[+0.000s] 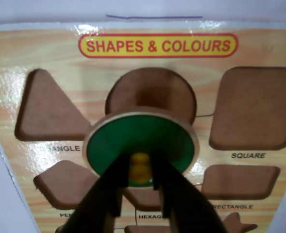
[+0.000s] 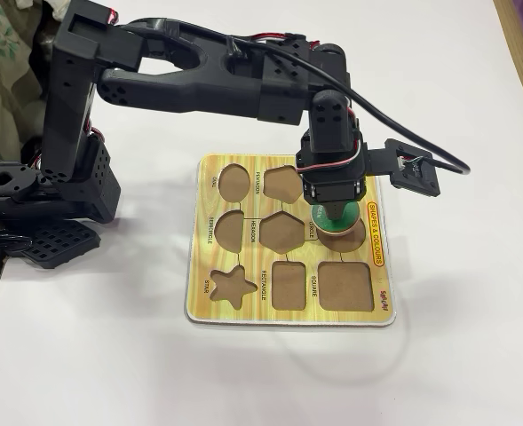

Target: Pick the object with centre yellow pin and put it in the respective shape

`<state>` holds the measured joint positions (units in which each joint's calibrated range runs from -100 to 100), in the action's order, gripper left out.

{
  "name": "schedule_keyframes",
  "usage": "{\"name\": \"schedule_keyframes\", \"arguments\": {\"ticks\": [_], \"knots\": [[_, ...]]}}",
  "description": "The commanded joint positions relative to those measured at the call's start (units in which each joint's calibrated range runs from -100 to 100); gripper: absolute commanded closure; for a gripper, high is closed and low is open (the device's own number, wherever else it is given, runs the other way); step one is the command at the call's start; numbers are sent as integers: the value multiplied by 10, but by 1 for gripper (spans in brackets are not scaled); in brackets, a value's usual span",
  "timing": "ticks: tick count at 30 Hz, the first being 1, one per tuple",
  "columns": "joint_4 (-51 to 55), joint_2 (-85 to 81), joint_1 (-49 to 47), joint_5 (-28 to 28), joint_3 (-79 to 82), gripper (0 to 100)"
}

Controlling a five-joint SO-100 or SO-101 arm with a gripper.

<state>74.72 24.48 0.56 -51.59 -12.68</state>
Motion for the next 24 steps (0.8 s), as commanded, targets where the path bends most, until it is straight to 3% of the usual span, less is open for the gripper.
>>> {"name": "schedule_keyframes", "arguments": {"ticks": [1,24], "knots": [[-7,-21,3,0,-28,97],[-7,28,44,5,-82,97]]}}
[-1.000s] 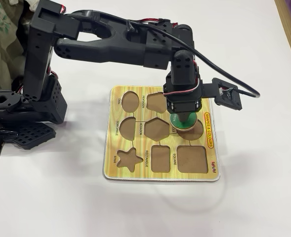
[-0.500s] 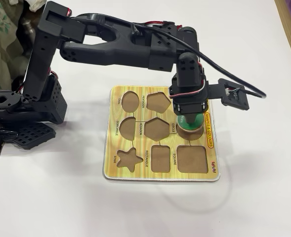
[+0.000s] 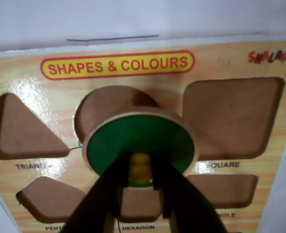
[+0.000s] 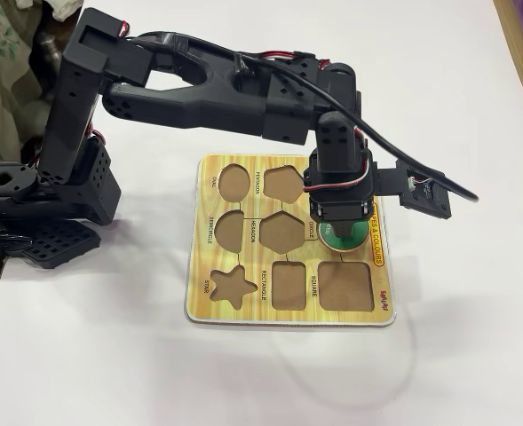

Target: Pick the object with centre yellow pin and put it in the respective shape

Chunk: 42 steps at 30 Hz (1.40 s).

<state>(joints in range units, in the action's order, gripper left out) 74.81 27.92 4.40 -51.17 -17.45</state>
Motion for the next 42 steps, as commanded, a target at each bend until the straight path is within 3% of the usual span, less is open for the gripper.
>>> {"name": "schedule_keyframes", "arguments": {"ticks": [1,42], "knots": [[-7,-6,6,1,-34,97],[-7,31,-38,-3,-58,97]]}}
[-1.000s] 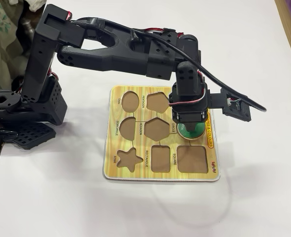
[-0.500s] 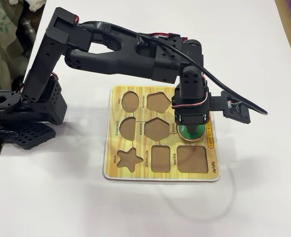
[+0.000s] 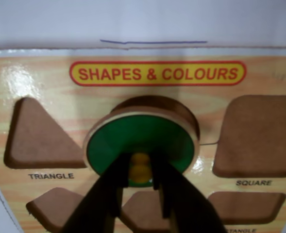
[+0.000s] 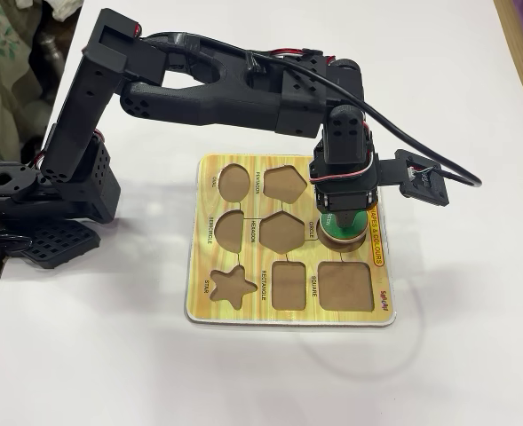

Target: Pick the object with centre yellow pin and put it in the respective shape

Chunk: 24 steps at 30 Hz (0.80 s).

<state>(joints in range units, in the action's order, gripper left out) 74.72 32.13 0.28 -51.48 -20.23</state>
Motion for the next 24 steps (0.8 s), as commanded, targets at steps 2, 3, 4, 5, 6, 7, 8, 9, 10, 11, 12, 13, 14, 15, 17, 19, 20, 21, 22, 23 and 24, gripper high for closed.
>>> {"name": "schedule_keyframes", "arguments": {"ticks": [2,3,4,5,6,7,8,9,10,11,12,13,14,15,17,19,20,21,22,23,24], "knots": [[-7,-11,5,-2,-31,97],[-7,-11,7,-2,-31,97],[-7,-11,10,-2,-31,97],[-7,-11,12,-1,-31,97],[-7,-11,12,-1,-31,97],[-7,-11,12,-1,-31,97],[-7,-11,12,-1,-31,97],[-7,-11,12,-1,-31,97],[-7,-11,12,-2,-31,97],[-7,-11,12,-2,-31,97],[-7,-11,12,-2,-31,97],[-7,-10,12,-2,-31,97],[-7,-10,12,-2,-31,97],[-7,-8,12,-2,-31,97],[-7,2,12,-2,-31,97],[-7,10,12,-1,-38,97],[-7,12,12,0,-45,97],[-7,15,12,1,-51,97],[-7,17,12,0,-55,97],[-7,18,13,-1,-58,97],[-7,18,13,-1,-60,97]]}}
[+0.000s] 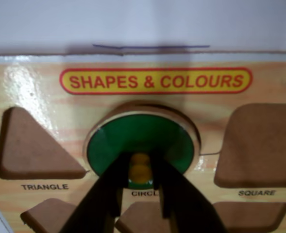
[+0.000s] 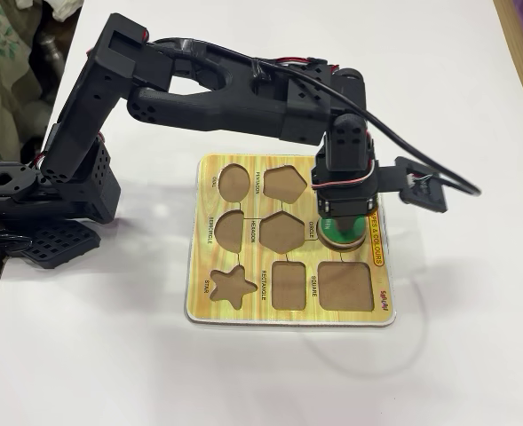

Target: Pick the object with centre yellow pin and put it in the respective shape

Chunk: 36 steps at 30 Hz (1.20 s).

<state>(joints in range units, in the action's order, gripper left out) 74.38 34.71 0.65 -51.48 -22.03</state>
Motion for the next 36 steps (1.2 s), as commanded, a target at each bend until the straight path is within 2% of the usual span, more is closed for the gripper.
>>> {"name": "schedule_keyframes", "arguments": {"ticks": [1,36], "knots": [[-4,-7,9,-1,-42,97],[-4,9,9,-2,-42,97]]}}
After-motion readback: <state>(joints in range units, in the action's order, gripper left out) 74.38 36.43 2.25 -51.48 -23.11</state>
